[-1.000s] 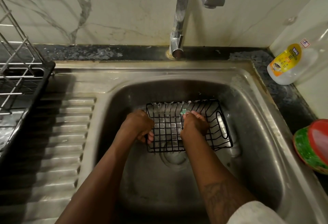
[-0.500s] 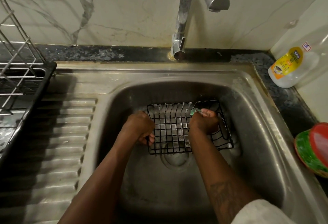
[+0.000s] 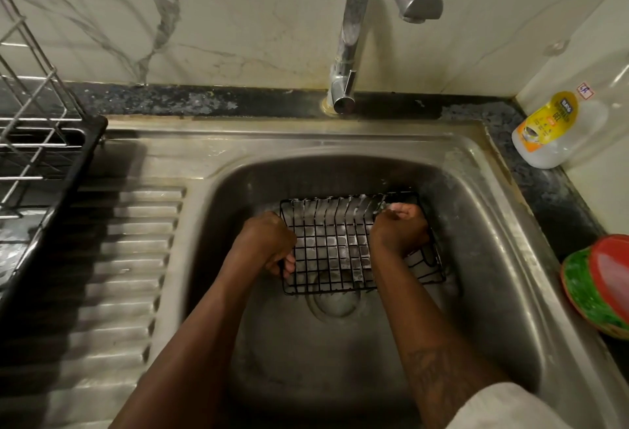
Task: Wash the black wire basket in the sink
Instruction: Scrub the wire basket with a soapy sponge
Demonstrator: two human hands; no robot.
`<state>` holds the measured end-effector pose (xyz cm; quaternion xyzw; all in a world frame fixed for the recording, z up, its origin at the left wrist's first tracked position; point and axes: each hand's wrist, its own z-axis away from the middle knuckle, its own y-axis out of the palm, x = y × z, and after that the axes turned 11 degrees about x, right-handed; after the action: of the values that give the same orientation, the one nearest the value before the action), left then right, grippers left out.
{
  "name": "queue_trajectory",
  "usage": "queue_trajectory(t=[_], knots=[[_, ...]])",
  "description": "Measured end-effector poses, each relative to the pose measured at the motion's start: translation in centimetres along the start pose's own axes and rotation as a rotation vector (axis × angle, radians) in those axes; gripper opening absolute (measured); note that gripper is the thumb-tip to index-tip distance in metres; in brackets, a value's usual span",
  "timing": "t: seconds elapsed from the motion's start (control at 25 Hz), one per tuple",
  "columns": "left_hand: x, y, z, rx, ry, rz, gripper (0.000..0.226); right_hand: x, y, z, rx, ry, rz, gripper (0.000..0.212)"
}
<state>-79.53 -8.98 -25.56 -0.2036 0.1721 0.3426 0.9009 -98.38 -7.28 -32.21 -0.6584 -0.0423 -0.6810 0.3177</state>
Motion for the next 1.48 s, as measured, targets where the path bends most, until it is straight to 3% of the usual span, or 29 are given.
queue_trajectory(t=[0.16, 0.44, 0.72, 0.92, 1.04, 1.12, 1.24, 1.32, 1.4, 1.48], knots=[[-0.1, 0.1, 0.2, 0.014, -0.002, 0.021, 0.025, -0.2, -0.2, -0.3, 0.031, 0.095, 0.095, 0.016], [0.1, 0.2, 0.1, 0.008, 0.027, 0.070, 0.028, 1.5, -1.0, 0.0, -0.123, -0.254, -0.025, 0.023], [0.3, 0.1, 0.0, 0.013, 0.033, 0.061, 0.025, 1.9, -1.4, 0.3, -0.094, -0.076, 0.188, 0.021], [0.2, 0.1, 0.1, 0.000, 0.020, 0.068, 0.022, 2.5, -1.9, 0.7, -0.178, -0.205, 0.069, 0.019], [0.2, 0.1, 0.0, 0.003, 0.019, 0.112, 0.027, 1.2, -2.2, 0.7, -0.036, -0.037, 0.212, 0.019], [0.8, 0.0, -0.9, -0.020, 0.043, 0.175, 0.029, 1.4, -2.2, 0.5, 0.098, -0.031, 0.269, 0.016], [1.4, -0.5, -1.6, -0.202, 0.133, 0.190, 0.024, 2.4, -2.5, 1.6, 0.268, -0.129, 0.267, 0.015], [1.1, -0.8, 0.1, -0.335, 0.211, 0.061, 0.019, 3.4, -1.8, 3.1, 0.500, -0.094, 0.152, 0.026], [0.8, -0.8, 1.2, -0.376, 0.262, -0.028, 0.013, 3.9, -0.3, 4.7, 0.748, -0.217, 0.072, 0.032], [0.7, -0.9, 1.3, -0.321, 0.270, -0.009, 0.011, 4.0, 1.7, 6.0, 0.816, -0.509, 0.103, 0.035]])
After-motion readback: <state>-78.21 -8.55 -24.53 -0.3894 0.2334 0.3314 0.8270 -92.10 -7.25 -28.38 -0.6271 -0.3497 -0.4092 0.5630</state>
